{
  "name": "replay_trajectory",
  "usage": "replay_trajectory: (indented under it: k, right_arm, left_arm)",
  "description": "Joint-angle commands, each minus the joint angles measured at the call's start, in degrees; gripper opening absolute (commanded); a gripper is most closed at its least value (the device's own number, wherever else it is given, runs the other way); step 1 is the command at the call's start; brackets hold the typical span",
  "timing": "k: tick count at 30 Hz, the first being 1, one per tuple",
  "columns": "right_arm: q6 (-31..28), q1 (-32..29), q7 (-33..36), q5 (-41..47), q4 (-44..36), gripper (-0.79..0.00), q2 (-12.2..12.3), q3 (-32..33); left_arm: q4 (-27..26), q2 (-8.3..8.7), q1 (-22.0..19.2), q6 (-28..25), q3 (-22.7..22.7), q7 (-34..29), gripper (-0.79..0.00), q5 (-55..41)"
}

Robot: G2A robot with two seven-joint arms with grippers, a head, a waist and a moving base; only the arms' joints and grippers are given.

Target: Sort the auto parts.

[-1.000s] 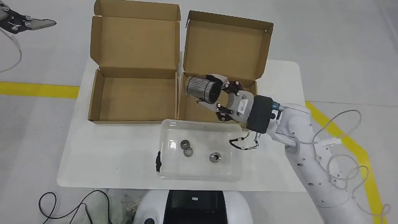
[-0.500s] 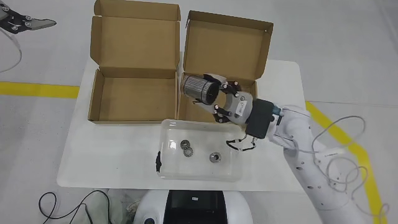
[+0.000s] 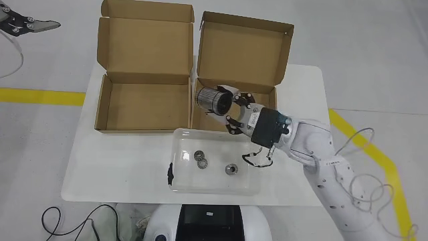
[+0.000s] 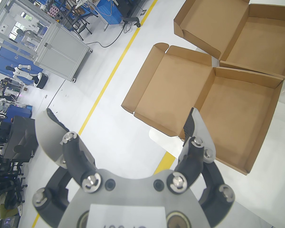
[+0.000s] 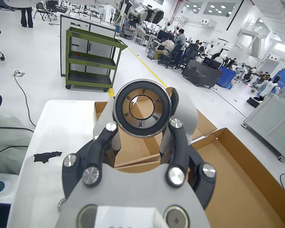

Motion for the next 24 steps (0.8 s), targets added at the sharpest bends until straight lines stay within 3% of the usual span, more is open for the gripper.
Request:
replay_trajectory:
  k: [1, 12, 24]
  right_arm:
    - [0.12, -0.38, 0.75, 0.33, 0.31, -0.785, 0.03, -0.09]
    - [-1.68, 1.23, 4.39, 3.69, 9.11, -0.785, -0.03, -0.54]
    - [-1.33, 6.01, 14.83, 8.06, 18.21, -0.785, -0.61, -2.28]
  left_arm:
    - [0.00, 0.00, 0.00, 0.00, 0.00, 0.00, 0.000, 0.00]
    - [0.00, 0.00, 0.00, 0.00, 0.00, 0.00, 0.000, 0.00]
    - [0.00, 0.00, 0.00, 0.00, 0.00, 0.00, 0.000, 0.00]
